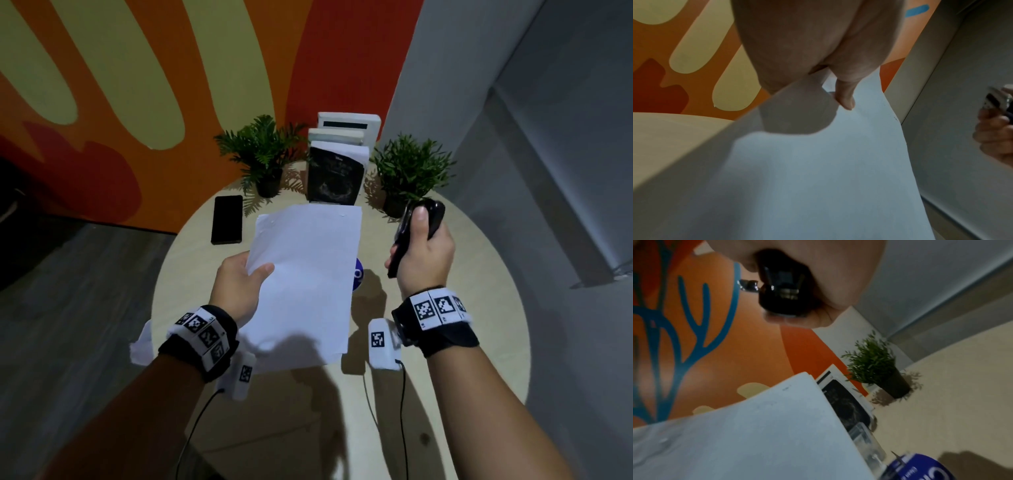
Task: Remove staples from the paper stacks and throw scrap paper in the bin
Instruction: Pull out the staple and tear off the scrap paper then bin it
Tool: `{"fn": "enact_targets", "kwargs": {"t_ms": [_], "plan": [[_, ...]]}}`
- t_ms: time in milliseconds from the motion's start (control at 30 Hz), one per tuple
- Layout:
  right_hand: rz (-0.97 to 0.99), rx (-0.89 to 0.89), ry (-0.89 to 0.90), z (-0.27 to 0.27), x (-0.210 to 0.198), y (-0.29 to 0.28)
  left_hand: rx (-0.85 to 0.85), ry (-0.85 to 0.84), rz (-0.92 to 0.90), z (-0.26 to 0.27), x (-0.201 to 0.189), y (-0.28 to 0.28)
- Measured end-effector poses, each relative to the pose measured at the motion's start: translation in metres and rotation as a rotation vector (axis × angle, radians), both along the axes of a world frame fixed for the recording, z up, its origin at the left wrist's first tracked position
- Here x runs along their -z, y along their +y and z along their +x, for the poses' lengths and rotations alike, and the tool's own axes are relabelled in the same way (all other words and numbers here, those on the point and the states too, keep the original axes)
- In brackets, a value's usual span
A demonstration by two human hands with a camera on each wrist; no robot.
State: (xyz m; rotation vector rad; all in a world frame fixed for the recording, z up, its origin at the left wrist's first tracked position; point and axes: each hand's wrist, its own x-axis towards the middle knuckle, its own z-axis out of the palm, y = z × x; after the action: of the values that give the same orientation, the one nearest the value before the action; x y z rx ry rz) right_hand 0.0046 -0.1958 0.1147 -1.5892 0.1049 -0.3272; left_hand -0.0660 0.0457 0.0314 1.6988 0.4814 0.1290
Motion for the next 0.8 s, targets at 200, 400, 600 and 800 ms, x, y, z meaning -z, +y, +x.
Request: {"fn": "enact_targets", "kwargs": {"t_ms": [200, 400, 600, 800], "plan": [[-0.141, -0.068, -0.145, 0.009, 0.005, 0.001, -0.017, -0.002, 0.036, -0.001, 0.000, 0.003], [-0.253, -0.002, -0.025, 0.008, 0.033, -0.006, -0.017, 0.002, 0.022, -0.001, 0.005, 0.008], [-0.206, 0.093, 0.060, 0.010, 0.044, -0.005, 0.020, 0.007, 0.018, -0.004, 0.005, 0.005], [-0.127, 0.109, -0.053, 0.038, 0.004, 0.015, 0.148, -0.003, 0.108, -0.008, 0.002, -0.008]]}}
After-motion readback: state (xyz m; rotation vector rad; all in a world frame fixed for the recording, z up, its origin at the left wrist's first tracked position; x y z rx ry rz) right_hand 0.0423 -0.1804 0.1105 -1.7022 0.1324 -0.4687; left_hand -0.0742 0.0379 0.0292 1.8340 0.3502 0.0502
